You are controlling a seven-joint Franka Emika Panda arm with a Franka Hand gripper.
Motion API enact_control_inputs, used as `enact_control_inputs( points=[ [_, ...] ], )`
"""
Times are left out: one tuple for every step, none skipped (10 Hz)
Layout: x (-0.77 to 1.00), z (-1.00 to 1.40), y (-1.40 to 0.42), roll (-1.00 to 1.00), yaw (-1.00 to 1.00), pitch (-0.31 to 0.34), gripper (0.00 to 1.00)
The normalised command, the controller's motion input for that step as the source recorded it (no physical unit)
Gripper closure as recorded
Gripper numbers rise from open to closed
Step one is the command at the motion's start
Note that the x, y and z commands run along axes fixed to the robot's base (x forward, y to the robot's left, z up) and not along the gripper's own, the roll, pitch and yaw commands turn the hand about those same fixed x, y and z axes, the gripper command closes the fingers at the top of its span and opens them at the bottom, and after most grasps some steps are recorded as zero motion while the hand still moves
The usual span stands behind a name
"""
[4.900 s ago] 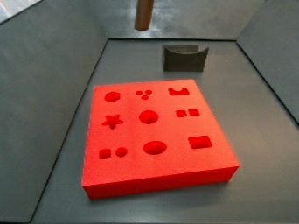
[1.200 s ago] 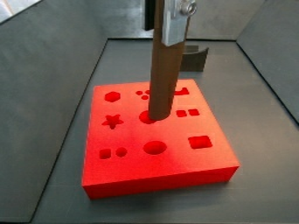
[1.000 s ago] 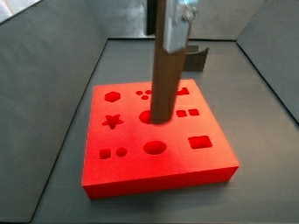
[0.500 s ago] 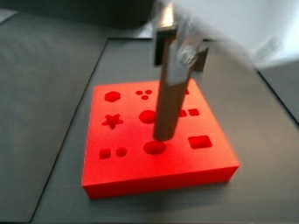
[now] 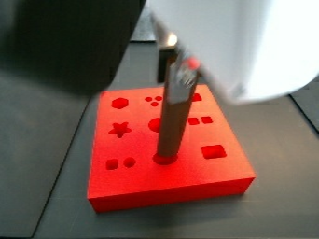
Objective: Pick up the oval object. Move up. Place the oval object on the fixture. Regrasp the oval object. Move to above the board. Insert the oval object.
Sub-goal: Insert the oval object.
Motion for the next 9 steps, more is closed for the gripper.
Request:
enact_control_inputs(
  points=[
    [-0.09, -0.20, 0.00, -0.04, -0.19, 0.000, 1.00],
    [-0.05, -0.15, 0.00, -0.11, -0.16, 0.000, 1.00],
    [0.00, -0.11, -0.05, -0.09, -0.11, 0.000, 1.00],
    [0.00, -0.11, -0.15, -0.12, -0.08, 0.000, 1.00],
    [0.00, -0.08, -0.06, -0.13, -0.04, 0.000, 1.00],
    [0.00, -0.04, 0.00, -0.11, -0.01, 0.000, 1.00],
    [0.00, 0.00, 0.00, -0.05, 0.00, 0.000, 1.00],
    [0.00, 0.00, 0.00, 0.00, -0.02, 0.000, 1.00],
    [0.00, 0.00, 0.00, 0.00, -0.04, 0.000, 1.00]
  ],
)
